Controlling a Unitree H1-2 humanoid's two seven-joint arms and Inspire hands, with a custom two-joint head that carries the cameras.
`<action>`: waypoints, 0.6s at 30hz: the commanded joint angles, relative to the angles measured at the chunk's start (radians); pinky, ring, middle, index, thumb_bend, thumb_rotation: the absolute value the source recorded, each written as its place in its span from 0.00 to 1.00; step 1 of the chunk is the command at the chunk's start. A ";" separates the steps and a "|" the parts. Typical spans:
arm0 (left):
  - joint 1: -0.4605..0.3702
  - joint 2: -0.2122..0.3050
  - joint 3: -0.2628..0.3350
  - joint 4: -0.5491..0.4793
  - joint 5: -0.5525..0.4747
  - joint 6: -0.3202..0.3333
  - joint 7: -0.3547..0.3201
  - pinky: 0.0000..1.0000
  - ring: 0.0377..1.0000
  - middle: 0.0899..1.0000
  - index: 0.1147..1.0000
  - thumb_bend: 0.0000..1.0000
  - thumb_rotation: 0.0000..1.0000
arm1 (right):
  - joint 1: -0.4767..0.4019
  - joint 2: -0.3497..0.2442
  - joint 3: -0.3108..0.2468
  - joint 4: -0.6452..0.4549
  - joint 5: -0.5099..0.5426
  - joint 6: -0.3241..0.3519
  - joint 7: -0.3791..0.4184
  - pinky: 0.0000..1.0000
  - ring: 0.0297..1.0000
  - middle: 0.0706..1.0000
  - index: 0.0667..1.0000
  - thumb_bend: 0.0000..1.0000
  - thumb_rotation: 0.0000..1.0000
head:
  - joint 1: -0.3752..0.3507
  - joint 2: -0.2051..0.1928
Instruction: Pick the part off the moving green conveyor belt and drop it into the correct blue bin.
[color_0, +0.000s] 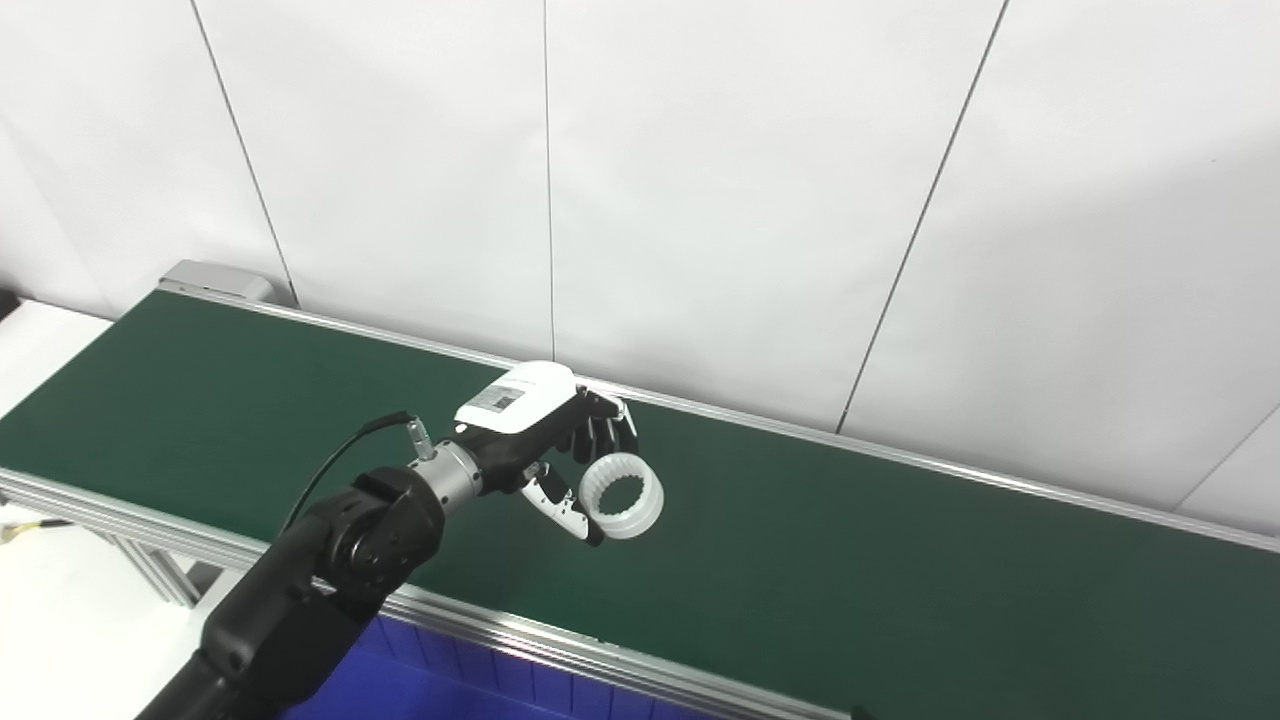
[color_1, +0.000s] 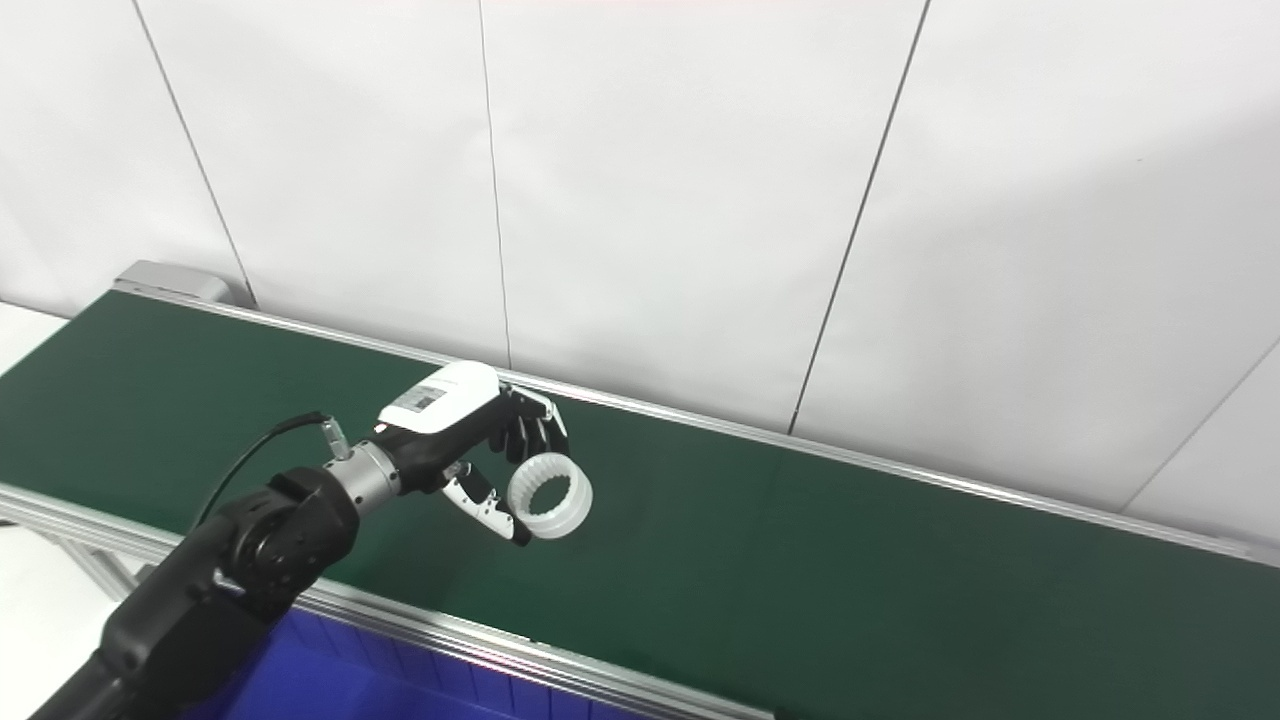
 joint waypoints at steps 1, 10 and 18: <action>-0.006 0.022 0.026 -0.064 -0.023 0.016 -0.012 0.41 0.41 0.45 0.44 0.48 0.00 | -0.001 -0.003 -0.003 -0.033 0.005 -0.051 -0.002 0.71 0.80 0.84 0.91 0.33 0.75 | 0.000 0.003; 0.087 0.023 0.048 -0.273 0.001 0.136 -0.123 0.40 0.38 0.44 0.46 0.48 0.00 | -0.005 -0.018 -0.005 -0.040 0.011 -0.052 0.002 0.71 0.80 0.84 0.91 0.36 0.76 | -0.005 0.041; 0.144 0.043 0.036 -0.352 -0.036 0.145 -0.232 0.45 0.39 0.43 0.46 0.48 0.00 | 0.000 -0.029 -0.013 -0.077 0.025 -0.051 0.020 0.70 0.79 0.84 0.90 0.43 0.76 | -0.014 0.146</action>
